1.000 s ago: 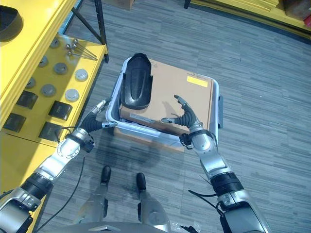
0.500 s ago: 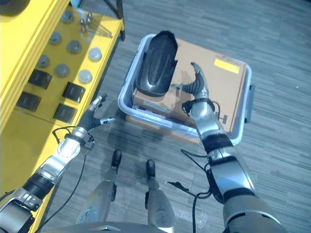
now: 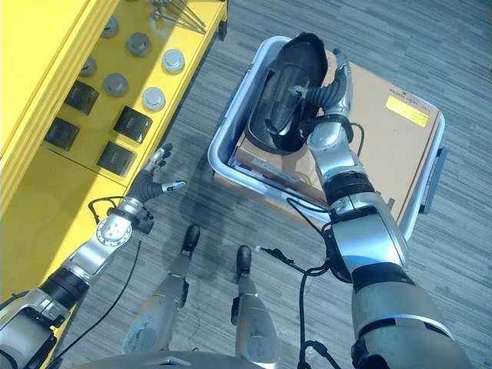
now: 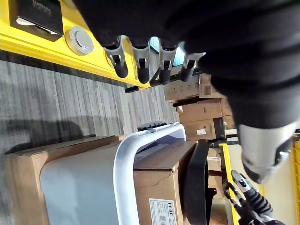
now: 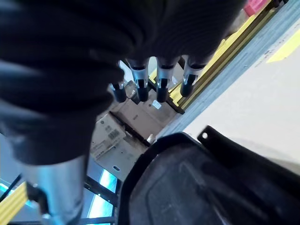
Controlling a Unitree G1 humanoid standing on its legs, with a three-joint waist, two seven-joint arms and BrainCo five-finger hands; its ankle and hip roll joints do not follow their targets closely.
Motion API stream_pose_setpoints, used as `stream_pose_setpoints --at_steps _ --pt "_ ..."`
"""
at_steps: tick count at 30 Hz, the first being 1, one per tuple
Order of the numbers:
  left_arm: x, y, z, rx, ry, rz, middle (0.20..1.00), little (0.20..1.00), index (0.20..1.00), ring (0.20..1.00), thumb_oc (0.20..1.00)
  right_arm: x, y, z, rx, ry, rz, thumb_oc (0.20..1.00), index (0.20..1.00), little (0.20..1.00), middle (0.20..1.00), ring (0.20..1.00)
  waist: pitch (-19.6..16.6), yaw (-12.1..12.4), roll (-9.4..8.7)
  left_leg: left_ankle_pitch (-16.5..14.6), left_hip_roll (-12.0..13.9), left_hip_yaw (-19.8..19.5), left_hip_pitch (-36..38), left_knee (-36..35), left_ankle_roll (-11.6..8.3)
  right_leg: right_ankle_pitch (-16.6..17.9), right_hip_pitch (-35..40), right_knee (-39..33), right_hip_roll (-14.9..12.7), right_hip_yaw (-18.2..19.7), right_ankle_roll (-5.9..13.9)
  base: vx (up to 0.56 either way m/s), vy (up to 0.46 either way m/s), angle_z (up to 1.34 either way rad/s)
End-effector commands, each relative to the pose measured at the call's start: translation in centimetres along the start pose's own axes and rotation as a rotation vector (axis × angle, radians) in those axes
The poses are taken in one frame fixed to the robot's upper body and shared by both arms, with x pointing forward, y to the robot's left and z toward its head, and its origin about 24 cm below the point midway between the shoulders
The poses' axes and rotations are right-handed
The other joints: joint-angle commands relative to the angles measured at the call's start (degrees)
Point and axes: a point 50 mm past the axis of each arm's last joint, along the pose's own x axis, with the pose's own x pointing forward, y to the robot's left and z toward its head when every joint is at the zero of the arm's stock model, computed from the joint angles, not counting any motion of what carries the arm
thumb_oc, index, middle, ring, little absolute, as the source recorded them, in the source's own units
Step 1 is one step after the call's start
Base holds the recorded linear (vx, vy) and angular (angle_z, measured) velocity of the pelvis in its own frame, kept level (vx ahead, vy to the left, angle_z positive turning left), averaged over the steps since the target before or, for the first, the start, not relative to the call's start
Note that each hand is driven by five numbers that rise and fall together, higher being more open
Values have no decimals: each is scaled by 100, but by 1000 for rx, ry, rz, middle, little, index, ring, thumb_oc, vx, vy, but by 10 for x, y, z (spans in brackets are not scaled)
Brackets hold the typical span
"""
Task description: Move parts from the plastic box to the shelf.
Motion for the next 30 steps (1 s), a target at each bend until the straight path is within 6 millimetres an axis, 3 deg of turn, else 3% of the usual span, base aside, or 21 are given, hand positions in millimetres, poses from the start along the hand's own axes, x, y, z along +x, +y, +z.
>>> stream_pose_setpoints --at_steps 1,5,10,12,14,15,16,20,22,23,26,27,28,30 --pt "3 7 15 -25 -93 32 1000 1000 1000 1000 1000 6 -9 5 -26 -12 -55 1000 1000 1000 1000 1000 -203 13 -254 -1117 -195 169 472 -52 281 -103 -298 -34 -40 168 -127 0 0 0" --pt "5 3 17 -33 -97 37 1000 1000 1000 1000 1000 -2 1 -16 -108 77 -53 1000 1000 1000 1000 1000 -144 36 -178 -1107 -220 171 461 -52 282 -84 -305 -34 -46 152 -123 0 0 0" --pt "4 1 15 -37 -89 40 1000 1000 1000 1000 1000 -8 8 -24 -112 111 -54 1000 1000 1000 1000 1000 -115 44 -133 -1102 -230 179 449 -52 286 -71 -316 -34 -56 144 -118 0 0 0" --pt "3 -4 14 -54 -84 21 1000 1000 1000 1000 1000 -19 20 -45 -126 207 8 1000 1000 1000 1000 1000 -64 73 -82 -1087 -248 193 429 -52 292 -53 -353 -34 -64 152 -110 -15 0 -1" --pt "2 -5 14 -59 -83 12 1000 1000 1000 1000 1000 -22 24 -52 -140 240 46 1000 1000 1000 1000 1000 -52 90 -60 -1077 -249 194 421 -52 293 -49 -361 -34 -65 146 -111 0 0 0" --pt "1 -7 13 -63 -80 -5 1000 1000 1000 1000 1000 -27 29 -60 -130 288 98 498 498 498 498 498 -41 111 -46 -1059 -250 190 412 -52 287 -47 -365 -34 -69 147 -110 0 0 0" --pt "1 -7 13 -63 -80 -5 1000 1000 1000 1000 1000 -27 29 -59 -129 288 99 200 200 200 200 200 -42 109 -46 -1058 -250 190 410 -52 287 -47 -366 -34 -69 147 -110 0 0 0" --pt "-2 -10 11 -62 -72 -62 1000 1000 1000 1000 1000 -38 33 -80 -161 387 218 200 200 200 200 200 -67 152 -27 -1033 -246 159 392 -52 268 -59 -371 -34 -73 111 -115 0 0 0" --pt "-3 -11 11 -62 -71 -74 1000 1000 1000 1000 1000 -39 30 -86 -169 409 219 200 200 200 200 200 -87 163 -27 -1032 -245 153 399 -52 263 -60 -362 -34 -76 97 -110 5 -21 7" --pt "-3 -12 11 -57 -66 -102 1000 1000 1000 1000 1000 -48 22 -106 -172 482 211 200 200 200 200 200 -138 154 -37 -1043 -242 145 454 -52 262 -75 -308 -34 -65 95 -108 7 -19 11" --pt "-3 -11 12 -46 -71 -121 1000 1000 1000 1000 1000 -53 20 -115 -155 509 213 200 200 200 200 200 -161 144 -43 -1059 -236 154 481 -52 262 -85 -277 -34 -66 95 -106 10 -9 9" --pt "-2 -11 14 -43 -80 -144 1000 1000 1000 1000 1000 -66 14 -134 -132 572 206 200 200 200 200 200 -224 106 -70 -1094 -225 179 532 -52 266 -111 -213 -34 -70 97 -105 0 0 0" --pt "-3 -11 14 -43 -79 -145 1000 1000 1000 1000 1000 -66 14 -134 -131 574 206 200 200 200 200 200 -225 115 -75 -1096 -225 181 539 -52 267 -114 -208 -34 -70 99 -105 22 -10 6" --pt "-4 -11 12 -59 -65 -160 1000 1000 1000 1000 1000 -84 5 -159 -102 650 186 200 200 200 200 200 -354 36 -161 -1170 -203 225 652 -52 283 -145 -101 -34 -69 101 -105 18 -11 1"
